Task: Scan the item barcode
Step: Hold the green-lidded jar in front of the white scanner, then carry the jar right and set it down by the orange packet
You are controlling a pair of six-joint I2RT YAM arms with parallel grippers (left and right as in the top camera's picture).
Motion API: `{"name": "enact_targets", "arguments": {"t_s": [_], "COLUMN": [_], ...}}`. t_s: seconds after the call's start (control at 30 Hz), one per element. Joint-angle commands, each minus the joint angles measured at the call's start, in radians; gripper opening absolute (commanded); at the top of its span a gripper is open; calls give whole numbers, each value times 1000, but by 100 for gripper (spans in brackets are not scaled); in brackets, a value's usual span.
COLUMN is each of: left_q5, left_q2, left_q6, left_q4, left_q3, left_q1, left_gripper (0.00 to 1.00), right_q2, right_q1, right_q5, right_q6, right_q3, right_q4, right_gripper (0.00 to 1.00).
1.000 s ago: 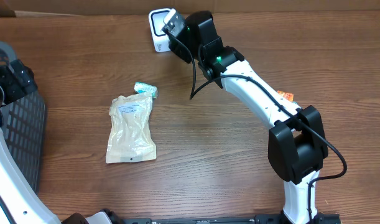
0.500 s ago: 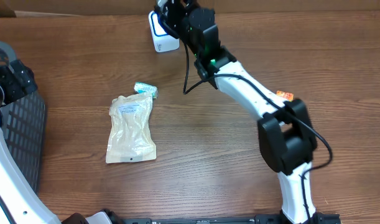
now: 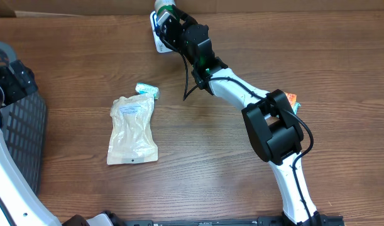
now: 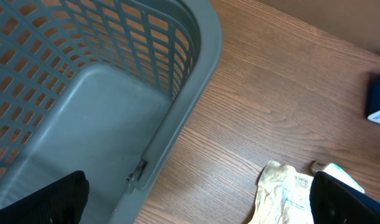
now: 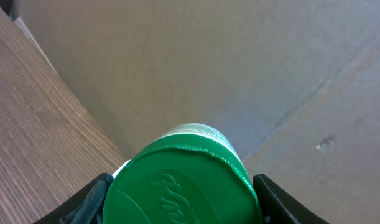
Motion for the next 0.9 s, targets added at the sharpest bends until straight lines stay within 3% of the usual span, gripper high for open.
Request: {"name": "enact_targets", "arguments": {"t_s": [0.0, 0.53, 0.67, 0.87], "left_q5": [-3, -3, -3, -3], "left_q2": [-2, -2, -2, -2], "left_q6": [12, 12, 12, 12], "left_q4": [3, 3, 3, 3], "left_q3": [21, 21, 21, 21], "left_q1": [0, 0, 0, 0], "left_gripper": [100, 100, 99, 99], "right_q2": [-18, -89, -189, -372], "right_q1": [3, 23, 34, 45], "right_q5": [9, 9, 3, -119], "right_q6": [-6, 52, 142, 344], "right_q3": [15, 15, 15, 15], "right_q4": [21, -28, -163, -514], "right_gripper": [30, 30, 30, 31]}}
